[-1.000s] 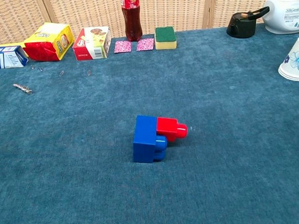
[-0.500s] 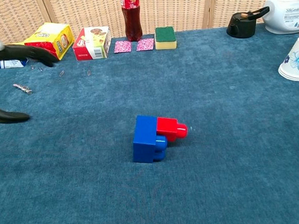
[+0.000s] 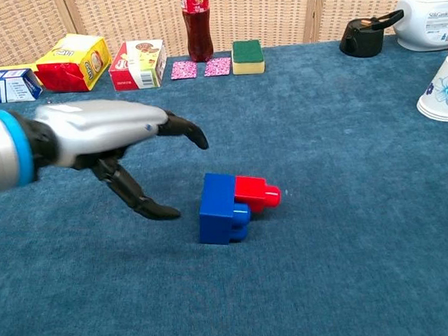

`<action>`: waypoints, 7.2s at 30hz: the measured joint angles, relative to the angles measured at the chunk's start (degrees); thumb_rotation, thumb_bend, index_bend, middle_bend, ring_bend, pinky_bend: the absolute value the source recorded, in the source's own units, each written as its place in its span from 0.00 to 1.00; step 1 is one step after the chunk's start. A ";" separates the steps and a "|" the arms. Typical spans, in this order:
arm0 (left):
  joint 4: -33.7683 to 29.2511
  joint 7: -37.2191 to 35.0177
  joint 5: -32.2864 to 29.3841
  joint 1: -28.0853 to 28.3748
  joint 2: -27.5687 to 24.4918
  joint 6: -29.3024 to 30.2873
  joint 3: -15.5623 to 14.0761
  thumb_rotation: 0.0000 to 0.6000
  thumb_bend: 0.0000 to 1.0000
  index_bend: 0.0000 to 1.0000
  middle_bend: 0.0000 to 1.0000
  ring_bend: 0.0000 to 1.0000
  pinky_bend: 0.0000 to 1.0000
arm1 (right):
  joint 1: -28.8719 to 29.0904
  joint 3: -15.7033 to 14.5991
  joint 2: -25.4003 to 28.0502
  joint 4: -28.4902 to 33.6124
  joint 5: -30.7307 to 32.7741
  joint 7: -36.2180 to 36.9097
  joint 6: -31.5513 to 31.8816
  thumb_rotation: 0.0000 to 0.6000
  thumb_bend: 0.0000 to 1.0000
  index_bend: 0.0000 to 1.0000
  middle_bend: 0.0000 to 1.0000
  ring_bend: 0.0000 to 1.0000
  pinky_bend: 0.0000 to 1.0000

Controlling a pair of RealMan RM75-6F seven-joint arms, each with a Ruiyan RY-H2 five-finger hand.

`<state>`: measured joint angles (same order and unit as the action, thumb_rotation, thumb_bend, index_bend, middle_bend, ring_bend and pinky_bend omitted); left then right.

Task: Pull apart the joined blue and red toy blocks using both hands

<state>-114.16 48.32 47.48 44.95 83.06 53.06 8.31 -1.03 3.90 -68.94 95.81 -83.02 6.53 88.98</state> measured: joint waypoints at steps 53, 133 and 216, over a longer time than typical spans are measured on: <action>15.07 -16.32 0.35 11.93 2.28 -9.28 6.83 0.69 0.28 0.46 0.33 0.23 0.19 | 4.69 1.35 0.77 3.14 -3.27 9.82 -6.93 1.00 0.28 0.41 0.37 0.41 0.35; 31.54 -23.56 3.70 33.34 12.14 -13.60 4.67 0.69 0.28 0.46 0.34 0.23 0.15 | 23.65 9.18 -16.28 13.45 15.83 -34.59 -14.23 1.00 0.25 0.43 0.41 0.49 0.37; 20.54 -17.61 -0.38 20.74 -0.05 -4.09 -5.82 0.56 0.14 0.08 0.13 0.01 0.09 | 24.21 7.10 -4.65 11.73 21.71 -20.24 -19.19 1.00 0.30 0.28 0.33 0.35 0.27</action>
<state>-93.61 30.71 47.10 65.68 83.02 48.97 2.50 23.18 11.00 -73.59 107.54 -61.31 -13.70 69.79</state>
